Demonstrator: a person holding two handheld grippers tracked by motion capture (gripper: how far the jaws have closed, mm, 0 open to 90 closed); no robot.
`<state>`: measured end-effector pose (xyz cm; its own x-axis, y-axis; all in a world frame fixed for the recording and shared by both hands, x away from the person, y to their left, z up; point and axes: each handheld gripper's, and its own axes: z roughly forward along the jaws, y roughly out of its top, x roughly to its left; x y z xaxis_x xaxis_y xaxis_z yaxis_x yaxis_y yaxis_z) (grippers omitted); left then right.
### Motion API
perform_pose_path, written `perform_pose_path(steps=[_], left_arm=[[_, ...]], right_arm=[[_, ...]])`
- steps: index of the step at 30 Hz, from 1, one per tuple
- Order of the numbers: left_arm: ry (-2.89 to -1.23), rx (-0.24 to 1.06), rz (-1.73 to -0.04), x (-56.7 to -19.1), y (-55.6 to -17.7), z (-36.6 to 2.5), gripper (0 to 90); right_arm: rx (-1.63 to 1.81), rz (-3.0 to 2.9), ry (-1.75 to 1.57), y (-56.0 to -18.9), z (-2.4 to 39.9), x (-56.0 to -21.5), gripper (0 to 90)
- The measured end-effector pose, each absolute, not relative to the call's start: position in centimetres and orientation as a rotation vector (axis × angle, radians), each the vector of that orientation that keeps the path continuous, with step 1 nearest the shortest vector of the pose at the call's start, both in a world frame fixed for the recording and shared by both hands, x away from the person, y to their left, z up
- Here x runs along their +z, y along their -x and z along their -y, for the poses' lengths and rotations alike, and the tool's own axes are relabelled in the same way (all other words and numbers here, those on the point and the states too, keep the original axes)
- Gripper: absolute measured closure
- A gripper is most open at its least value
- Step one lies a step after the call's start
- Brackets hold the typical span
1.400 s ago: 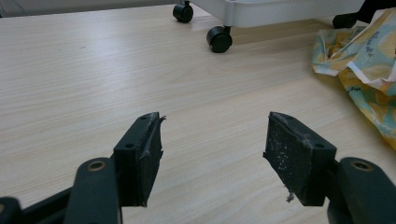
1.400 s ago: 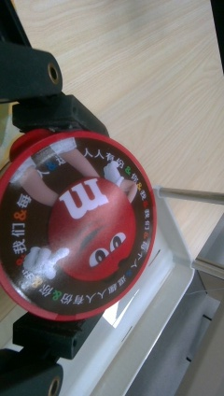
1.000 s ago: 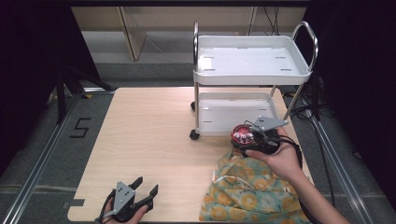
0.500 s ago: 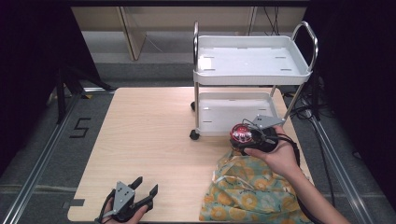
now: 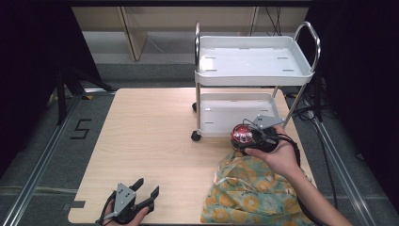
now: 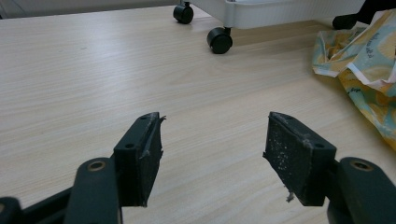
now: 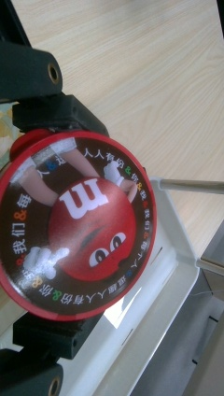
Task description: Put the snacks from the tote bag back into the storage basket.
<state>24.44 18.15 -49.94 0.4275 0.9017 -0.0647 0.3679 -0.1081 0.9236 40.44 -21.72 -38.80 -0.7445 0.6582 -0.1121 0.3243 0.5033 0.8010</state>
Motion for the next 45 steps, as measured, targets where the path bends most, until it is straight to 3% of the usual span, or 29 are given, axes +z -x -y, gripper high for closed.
perform_pose_path(steps=[45], left_arm=[[-1.684, 0.675, -1.118, -49.9, -24.4, -18.2, 36.0]], right_arm=[[1.113, -2.339, -0.782, -42.2, 20.7, -38.6, 26.7]])
